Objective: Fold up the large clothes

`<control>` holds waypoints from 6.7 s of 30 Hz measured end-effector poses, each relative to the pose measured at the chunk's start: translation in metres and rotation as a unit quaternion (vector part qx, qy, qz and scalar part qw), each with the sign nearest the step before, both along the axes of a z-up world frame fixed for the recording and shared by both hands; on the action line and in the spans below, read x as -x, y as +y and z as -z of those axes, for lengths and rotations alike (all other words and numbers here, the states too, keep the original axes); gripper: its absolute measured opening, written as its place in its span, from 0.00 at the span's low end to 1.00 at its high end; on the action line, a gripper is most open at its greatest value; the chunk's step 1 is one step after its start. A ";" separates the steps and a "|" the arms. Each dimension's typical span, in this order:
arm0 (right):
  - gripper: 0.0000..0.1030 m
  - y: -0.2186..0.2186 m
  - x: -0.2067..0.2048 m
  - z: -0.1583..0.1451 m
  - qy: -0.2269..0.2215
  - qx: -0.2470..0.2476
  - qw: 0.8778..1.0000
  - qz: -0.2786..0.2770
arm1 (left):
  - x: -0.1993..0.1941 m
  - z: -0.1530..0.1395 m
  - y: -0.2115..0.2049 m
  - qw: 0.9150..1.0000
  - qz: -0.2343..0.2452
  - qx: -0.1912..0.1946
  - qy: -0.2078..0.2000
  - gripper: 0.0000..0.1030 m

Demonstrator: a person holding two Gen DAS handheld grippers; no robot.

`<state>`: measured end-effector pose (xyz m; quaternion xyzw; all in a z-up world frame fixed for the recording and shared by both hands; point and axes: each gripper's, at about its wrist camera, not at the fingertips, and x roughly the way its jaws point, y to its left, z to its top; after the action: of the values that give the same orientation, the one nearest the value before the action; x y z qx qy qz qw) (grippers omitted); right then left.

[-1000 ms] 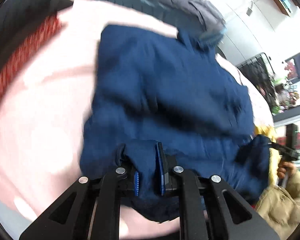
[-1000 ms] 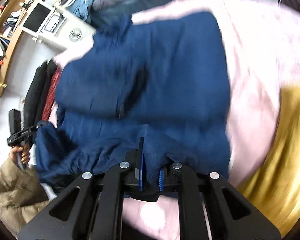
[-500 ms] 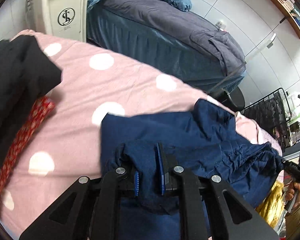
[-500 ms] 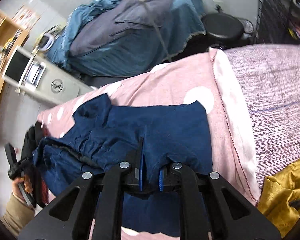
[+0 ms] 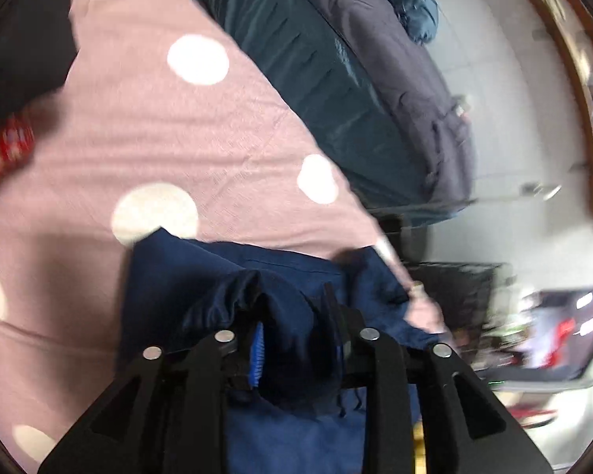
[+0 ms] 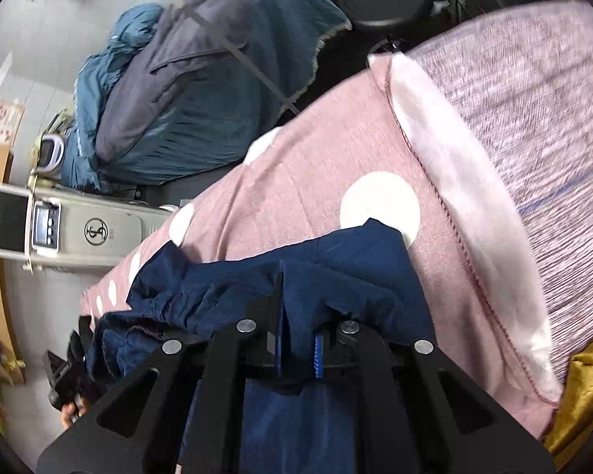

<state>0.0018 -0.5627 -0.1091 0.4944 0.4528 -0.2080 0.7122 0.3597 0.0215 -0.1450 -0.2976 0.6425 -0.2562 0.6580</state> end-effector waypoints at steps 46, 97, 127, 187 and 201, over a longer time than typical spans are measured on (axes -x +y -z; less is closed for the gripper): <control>0.78 0.125 0.017 0.025 0.130 0.226 0.946 -0.194 | 0.121 0.037 -0.101 0.917 0.144 -0.328 -0.176 0.95; 0.85 0.092 0.118 0.002 0.039 0.123 0.984 -0.127 | 0.216 0.000 0.072 0.953 -0.001 -0.285 -0.104 0.94; 0.85 0.094 0.043 0.082 -0.019 -0.035 0.987 -0.156 | 0.160 -0.008 0.101 0.980 -0.002 -0.165 -0.110 0.94; 0.20 0.231 0.078 -0.049 -0.011 0.160 0.964 -0.214 | 0.172 -0.049 0.001 0.976 0.157 -0.070 -0.135 0.28; 0.18 0.258 0.184 -0.082 -0.036 0.108 0.976 -0.188 | 0.267 -0.079 0.027 0.974 0.170 -0.079 -0.129 0.26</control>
<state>-0.1819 -0.3046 -0.0269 0.3275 0.4861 -0.1002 0.8040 0.0928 0.0489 -0.0657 -0.0953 0.6113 -0.3487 0.7040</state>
